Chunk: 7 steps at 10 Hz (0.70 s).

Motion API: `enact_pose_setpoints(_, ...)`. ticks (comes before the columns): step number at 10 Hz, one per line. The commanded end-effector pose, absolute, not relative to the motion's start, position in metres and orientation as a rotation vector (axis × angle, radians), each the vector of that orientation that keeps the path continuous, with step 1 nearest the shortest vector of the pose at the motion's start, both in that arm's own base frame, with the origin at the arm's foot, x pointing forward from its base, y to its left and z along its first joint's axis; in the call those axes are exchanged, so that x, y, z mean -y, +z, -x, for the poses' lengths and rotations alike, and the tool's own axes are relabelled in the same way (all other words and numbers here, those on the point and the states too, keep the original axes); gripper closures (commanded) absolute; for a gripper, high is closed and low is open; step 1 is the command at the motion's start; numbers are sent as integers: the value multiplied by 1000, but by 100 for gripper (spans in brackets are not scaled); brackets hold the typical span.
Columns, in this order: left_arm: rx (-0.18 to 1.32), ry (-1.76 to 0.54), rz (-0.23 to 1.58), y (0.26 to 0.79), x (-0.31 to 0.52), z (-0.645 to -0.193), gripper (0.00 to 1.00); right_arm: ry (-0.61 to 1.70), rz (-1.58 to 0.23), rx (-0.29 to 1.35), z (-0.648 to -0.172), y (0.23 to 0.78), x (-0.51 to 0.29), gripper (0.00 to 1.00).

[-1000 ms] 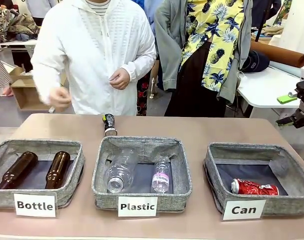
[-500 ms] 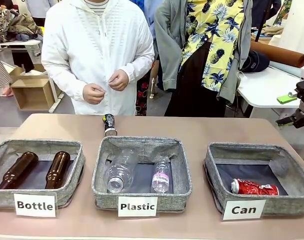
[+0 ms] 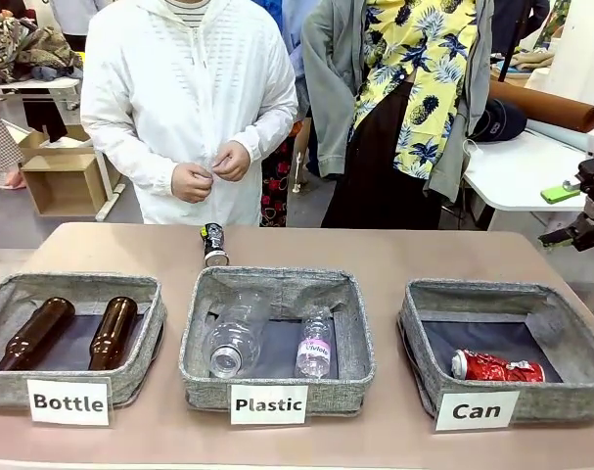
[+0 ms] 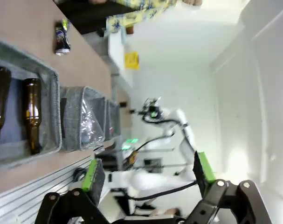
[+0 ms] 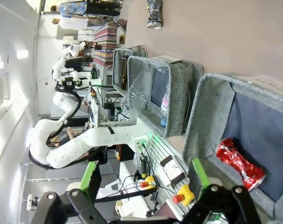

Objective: Sort the can waste into the basket.
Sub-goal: Pick up the can waste from the table and place it in the right Fabric basket.

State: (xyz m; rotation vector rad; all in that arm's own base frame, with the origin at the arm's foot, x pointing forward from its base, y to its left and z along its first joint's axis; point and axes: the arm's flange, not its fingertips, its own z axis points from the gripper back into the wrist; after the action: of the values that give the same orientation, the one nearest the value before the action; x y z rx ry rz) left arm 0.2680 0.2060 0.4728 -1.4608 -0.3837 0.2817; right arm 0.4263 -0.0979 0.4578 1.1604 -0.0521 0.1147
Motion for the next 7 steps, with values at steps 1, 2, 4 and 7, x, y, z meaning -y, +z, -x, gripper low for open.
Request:
enact_pose_setpoints(1, 376, 152, 1284, 492, -121, -319, 0, 137, -1156, 62, -425, 459, 100, 0)
enact_pose_setpoints(2, 323, 118, 1141, 487, -65, -350, 0, 137, -1156, 62, -425, 459, 100, 0)
enact_pose_setpoints(4, 198, 13, 917, 475, 19, -409, 0, 137, -1156, 62, -425, 459, 100, 0)
enact_pose_setpoints(7, 233, 22, 771, 451, 75, -449, 0, 137, -1156, 62, -425, 459, 100, 0)
